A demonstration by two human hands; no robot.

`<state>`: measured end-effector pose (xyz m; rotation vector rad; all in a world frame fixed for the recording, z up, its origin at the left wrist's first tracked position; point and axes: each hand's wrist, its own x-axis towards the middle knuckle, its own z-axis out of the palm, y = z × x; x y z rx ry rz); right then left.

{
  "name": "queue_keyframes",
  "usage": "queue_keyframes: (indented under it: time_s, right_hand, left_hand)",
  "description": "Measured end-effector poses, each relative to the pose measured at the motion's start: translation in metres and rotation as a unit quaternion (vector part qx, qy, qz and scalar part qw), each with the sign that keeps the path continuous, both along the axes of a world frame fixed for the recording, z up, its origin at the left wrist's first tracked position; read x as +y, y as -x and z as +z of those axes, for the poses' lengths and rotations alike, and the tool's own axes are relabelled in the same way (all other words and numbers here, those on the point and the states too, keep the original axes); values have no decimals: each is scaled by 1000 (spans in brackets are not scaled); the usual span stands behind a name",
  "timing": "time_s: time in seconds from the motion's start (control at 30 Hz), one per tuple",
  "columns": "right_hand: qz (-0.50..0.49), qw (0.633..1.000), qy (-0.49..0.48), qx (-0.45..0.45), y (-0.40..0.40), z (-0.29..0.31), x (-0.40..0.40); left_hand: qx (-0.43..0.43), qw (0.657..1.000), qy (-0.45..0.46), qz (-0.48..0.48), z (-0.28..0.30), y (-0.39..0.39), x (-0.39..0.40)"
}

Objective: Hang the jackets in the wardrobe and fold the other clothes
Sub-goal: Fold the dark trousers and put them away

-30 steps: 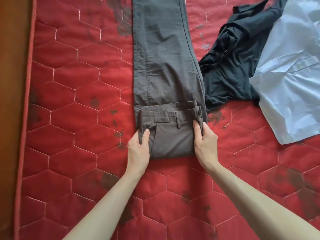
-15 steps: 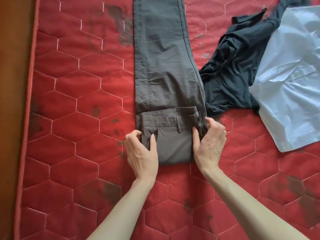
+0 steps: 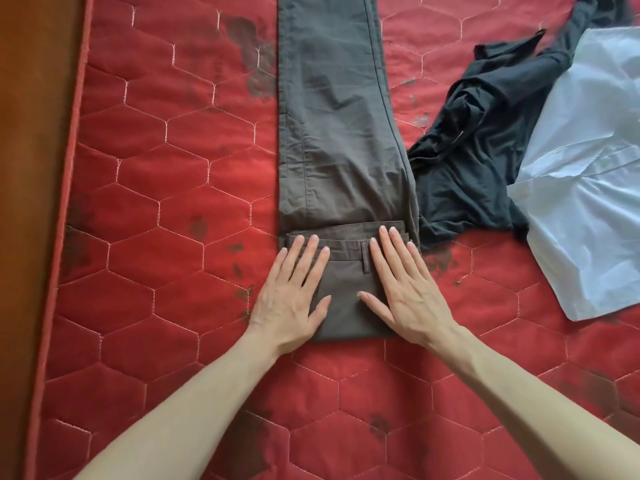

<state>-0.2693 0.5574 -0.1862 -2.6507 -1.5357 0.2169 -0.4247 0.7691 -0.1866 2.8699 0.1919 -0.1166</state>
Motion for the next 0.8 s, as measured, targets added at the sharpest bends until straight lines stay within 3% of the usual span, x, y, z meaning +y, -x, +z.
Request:
queue_keyframes:
  time_s: [0.13,0.33,0.43,0.57,0.7,0.8]
  right_hand:
    - [127,991,16,37,-29,16,-26]
    - [280,953,81,88,-78,38,-35]
    - [329,937,114,5,-97,43,-37]
    - [295,950,81,-54,-98,37,-28]
    - [253,965,66,-4,-95,32,-14]
    - [232,970,58,44,-95,32,-13]
  left_hand:
    - [-8,989,-13,-146,6,12,44]
    - [57,944,-47,-322,20,-4,102]
    - [42,938,-83,-334,26,-18,107]
    - [41,949,-63,-306,32,-36,99]
    - [61,970,23,-234,30,-42,89]
    - [78,969,42,-231,28,-39,88]
